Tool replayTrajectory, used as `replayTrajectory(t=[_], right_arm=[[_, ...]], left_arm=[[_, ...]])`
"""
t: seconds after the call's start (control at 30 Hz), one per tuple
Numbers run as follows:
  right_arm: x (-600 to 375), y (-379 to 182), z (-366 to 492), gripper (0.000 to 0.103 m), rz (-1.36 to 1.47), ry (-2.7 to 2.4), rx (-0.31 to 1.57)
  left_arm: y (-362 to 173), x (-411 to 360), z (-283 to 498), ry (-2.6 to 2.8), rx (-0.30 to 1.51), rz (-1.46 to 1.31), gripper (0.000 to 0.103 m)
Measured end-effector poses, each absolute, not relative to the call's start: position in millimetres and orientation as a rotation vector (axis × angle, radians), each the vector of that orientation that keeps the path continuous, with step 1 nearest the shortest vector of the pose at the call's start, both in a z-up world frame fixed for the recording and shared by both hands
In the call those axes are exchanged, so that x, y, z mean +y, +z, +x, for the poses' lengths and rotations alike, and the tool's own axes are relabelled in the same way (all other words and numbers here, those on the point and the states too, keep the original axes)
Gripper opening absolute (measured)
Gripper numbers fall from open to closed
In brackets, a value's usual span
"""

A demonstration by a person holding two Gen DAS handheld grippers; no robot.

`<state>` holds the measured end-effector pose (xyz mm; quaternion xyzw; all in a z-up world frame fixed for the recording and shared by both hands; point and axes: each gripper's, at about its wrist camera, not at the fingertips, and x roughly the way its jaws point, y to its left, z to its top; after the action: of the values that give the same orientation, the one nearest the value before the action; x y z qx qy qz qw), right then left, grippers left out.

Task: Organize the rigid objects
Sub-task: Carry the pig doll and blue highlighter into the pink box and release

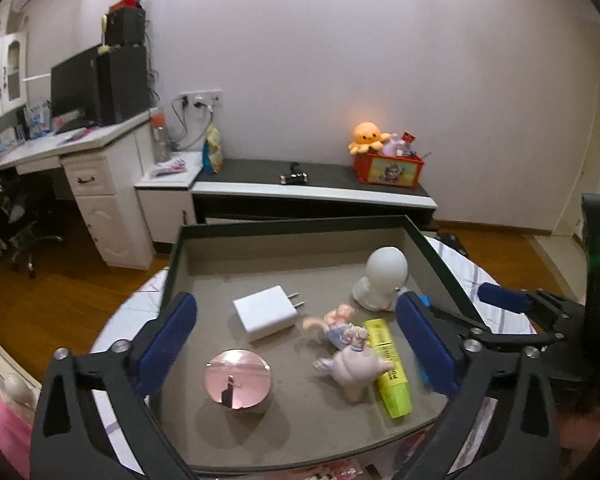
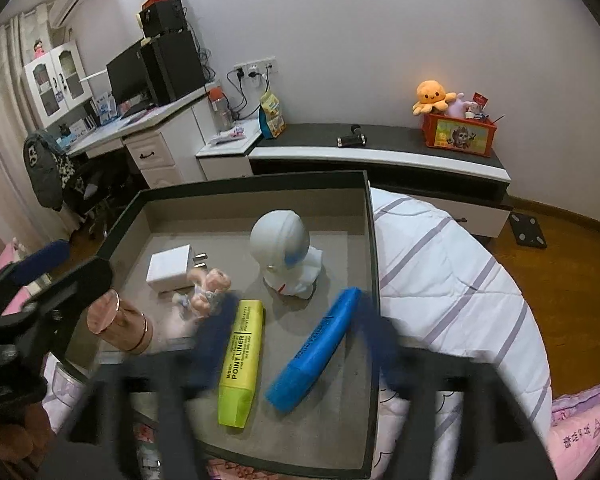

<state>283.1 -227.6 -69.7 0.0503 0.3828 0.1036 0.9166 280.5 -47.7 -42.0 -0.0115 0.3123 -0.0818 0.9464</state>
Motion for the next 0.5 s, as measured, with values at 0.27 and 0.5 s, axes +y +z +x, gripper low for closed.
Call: replayTrajectory(t=[0.27, 0.5], right_arm=[[-229, -56, 259, 0.103, 0.121, 0.181, 0.749], [-231, -35, 229, 0.103, 0.131, 0.165, 0.695]], left_arm=[[-24, -33, 250, -0.136, 0.602, -0.042, 0.103], [-9, -14, 217, -0.117, 0.574, -0.068, 0.103]])
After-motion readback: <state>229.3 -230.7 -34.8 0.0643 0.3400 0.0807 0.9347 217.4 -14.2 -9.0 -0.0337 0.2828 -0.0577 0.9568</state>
